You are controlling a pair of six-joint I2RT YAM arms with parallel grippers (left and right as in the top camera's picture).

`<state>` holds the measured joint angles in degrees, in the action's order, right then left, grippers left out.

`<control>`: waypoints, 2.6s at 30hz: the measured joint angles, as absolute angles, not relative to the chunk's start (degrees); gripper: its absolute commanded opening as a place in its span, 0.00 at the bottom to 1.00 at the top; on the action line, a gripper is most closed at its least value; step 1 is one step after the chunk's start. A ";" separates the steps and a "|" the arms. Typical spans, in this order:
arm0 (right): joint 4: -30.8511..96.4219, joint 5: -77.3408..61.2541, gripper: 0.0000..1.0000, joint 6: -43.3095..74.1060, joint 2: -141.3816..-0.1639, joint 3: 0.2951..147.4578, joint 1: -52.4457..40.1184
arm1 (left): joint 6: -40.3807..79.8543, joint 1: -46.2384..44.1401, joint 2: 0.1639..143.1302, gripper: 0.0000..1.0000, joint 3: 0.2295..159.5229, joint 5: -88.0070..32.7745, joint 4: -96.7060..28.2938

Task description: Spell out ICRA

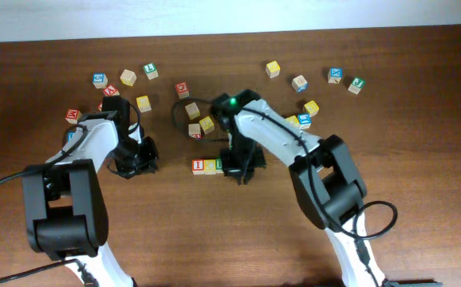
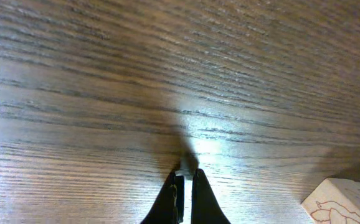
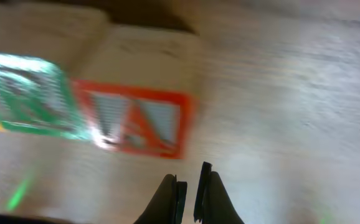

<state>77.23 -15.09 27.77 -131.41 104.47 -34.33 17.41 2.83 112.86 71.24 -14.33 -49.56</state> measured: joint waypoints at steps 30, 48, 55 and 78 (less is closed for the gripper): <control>71.02 -15.46 0.04 31.53 -131.41 103.85 -34.92 | 17.58 2.81 112.86 0.00 71.24 -14.35 -49.69; 81.87 -15.73 0.04 28.51 -131.44 112.75 -33.74 | 17.56 1.02 112.86 0.00 71.24 -14.26 -49.80; 81.76 -9.65 0.04 27.07 -131.44 112.99 -24.08 | 17.54 -3.14 112.86 0.00 71.24 -14.15 -50.33; 66.76 -16.25 0.04 30.06 -131.48 103.22 -29.12 | 17.50 -12.34 112.86 0.00 71.37 -14.15 -45.12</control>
<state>66.76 -16.25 30.06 -131.48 103.22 -29.12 17.50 -12.34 112.86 71.37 -14.15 -45.12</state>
